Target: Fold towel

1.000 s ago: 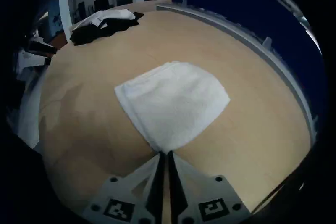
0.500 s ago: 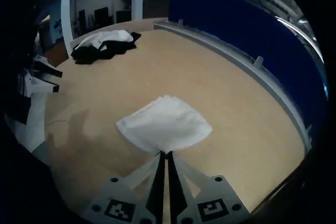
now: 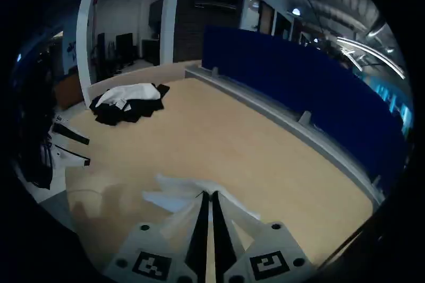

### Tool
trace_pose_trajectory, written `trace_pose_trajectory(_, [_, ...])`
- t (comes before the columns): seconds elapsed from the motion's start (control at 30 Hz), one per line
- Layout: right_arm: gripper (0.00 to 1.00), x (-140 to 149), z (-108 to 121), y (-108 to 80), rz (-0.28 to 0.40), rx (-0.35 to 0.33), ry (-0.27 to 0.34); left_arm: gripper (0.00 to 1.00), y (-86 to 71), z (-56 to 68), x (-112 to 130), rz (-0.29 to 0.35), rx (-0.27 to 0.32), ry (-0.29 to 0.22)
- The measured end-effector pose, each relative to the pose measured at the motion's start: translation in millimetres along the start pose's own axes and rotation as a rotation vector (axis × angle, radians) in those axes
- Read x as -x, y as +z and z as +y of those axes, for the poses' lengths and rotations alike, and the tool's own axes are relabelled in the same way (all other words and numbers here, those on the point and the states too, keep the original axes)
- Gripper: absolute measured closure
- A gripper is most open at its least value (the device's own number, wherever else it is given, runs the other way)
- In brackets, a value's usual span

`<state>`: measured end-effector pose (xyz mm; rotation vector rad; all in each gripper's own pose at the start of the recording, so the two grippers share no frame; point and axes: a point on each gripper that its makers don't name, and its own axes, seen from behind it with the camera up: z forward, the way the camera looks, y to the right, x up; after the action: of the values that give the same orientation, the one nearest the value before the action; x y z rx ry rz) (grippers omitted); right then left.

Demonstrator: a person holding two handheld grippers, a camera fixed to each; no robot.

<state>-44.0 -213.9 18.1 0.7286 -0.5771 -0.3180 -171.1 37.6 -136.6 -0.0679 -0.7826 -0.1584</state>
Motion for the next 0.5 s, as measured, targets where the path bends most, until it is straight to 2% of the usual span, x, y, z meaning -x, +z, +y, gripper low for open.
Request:
trace_pose_trajectory(0.2, [0.96,-6.5,17.1,-20.2,0.009,0.032,0.005,0.04,-0.1,6.9,-6.5,0.011,0.012,0.008])
trace_pose_trajectory(0.5, [0.96,-10.6,51.0,-50.2,0.043,0.072,0.08,0.04,-1.0,20.2,-11.6,0.014,0.033,0.036])
